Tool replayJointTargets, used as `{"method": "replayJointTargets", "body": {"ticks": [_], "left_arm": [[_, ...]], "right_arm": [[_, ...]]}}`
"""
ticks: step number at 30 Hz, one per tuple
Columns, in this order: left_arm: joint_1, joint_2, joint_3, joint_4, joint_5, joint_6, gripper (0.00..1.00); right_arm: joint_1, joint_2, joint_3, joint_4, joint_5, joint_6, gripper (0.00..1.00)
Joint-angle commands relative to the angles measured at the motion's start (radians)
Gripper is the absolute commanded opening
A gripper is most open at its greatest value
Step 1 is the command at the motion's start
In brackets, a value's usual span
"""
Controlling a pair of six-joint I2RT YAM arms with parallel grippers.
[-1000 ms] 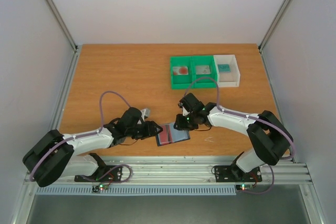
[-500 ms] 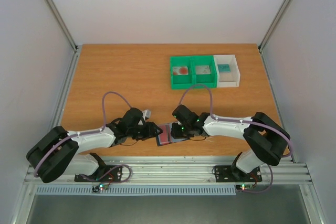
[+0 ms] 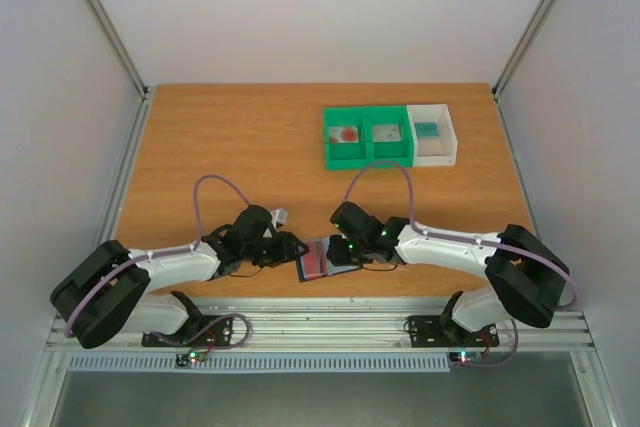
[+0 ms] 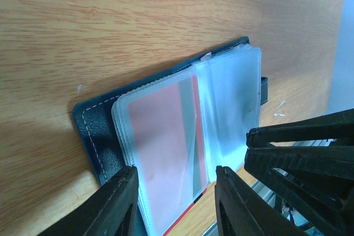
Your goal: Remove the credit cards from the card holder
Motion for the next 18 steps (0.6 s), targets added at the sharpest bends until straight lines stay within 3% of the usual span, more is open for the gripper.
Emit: {"method": "replayJointTargets", "body": {"ticks": [1,13,18], "left_arm": [[0.003,-0.005,-0.004,0.051,-0.005,-0.010,0.40],[0.003,0.051,-0.011,0.102,0.018,-0.030,0.35],[0.003,0.082,-0.010,0.115,0.013,-0.028,0.30]], "right_arm": [[0.010,-0.023,0.029,0.016,-0.022,-0.020,0.25],[0.010,0.102,0.040,0.124,-0.105,-0.022,0.20],[0.010,0.137,0.025,0.117,-0.056,-0.028,0.17]]}}
